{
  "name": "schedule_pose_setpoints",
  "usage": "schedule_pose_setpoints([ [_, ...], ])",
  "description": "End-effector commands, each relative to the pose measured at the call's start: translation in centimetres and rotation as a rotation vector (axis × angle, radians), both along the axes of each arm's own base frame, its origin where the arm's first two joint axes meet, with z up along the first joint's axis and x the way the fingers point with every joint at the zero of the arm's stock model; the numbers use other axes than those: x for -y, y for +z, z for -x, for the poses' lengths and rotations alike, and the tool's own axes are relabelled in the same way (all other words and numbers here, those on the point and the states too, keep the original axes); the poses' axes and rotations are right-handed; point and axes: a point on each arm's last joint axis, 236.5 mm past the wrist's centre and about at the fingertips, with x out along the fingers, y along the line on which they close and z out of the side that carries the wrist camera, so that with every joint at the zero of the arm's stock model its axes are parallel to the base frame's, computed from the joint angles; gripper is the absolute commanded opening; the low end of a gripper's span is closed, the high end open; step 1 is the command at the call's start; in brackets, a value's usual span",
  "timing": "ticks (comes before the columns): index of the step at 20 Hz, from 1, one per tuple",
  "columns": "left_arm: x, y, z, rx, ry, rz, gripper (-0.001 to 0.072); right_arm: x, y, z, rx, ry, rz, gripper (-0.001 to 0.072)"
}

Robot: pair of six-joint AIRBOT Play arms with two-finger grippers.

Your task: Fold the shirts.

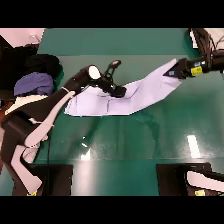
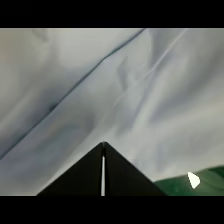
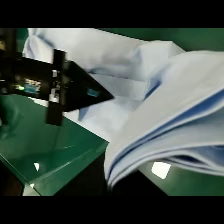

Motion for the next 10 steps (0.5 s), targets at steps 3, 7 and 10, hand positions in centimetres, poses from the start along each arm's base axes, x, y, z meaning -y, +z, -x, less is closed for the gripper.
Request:
schedule_pose_setpoints([
  [3,2.6,-2.7,0.5,-0.057,-0.011,0.030,0.0022,-5.9,5.3,0.8,0.105,0.107,-0.016,0.0012],
  [7,2.1,-3.0,0.5,-0.056,-0.018,0.012,0.0022,-9.2,5.8,0.4,0.126,0.187,-0.021,0.0011],
  [10,0.5,-2.7,0.3,-0.092,-0.026,-0.001,0.0022,-11.4,5.5,0.1,0.129,0.236,-0.023,0.0012],
])
